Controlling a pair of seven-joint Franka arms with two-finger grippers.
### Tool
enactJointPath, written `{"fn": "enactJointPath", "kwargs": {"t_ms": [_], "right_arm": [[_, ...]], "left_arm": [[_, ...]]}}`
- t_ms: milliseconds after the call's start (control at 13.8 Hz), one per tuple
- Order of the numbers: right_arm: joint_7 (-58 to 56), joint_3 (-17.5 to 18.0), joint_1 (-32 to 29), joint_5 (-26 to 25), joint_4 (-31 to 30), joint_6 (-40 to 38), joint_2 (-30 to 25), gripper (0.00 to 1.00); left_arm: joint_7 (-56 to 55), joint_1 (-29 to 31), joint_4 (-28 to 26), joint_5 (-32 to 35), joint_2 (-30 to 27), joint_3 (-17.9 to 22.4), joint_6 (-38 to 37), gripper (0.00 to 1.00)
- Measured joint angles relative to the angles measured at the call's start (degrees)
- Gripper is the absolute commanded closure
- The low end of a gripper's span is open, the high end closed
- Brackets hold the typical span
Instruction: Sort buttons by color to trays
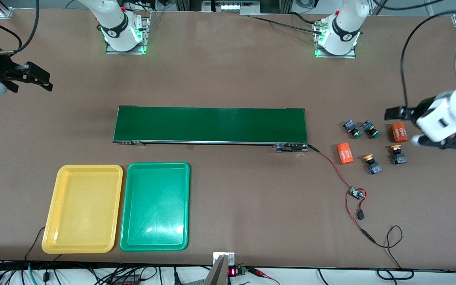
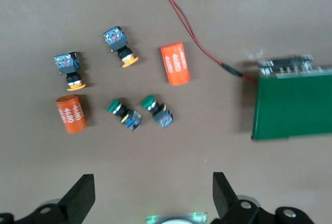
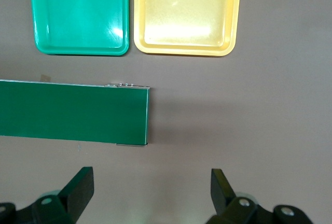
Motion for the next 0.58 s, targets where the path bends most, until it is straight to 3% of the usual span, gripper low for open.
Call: {"fn": "enactJointPath", "kwargs": {"t_ms": [578], "right_arm": [[0.00, 0.00, 0.00, -0.01, 0.00, 0.09, 0.00, 0.00]], "left_arm": [[-5.53, -2.42, -20.56, 0.85, 4.11, -0.14, 34.60, 0.00]]}}
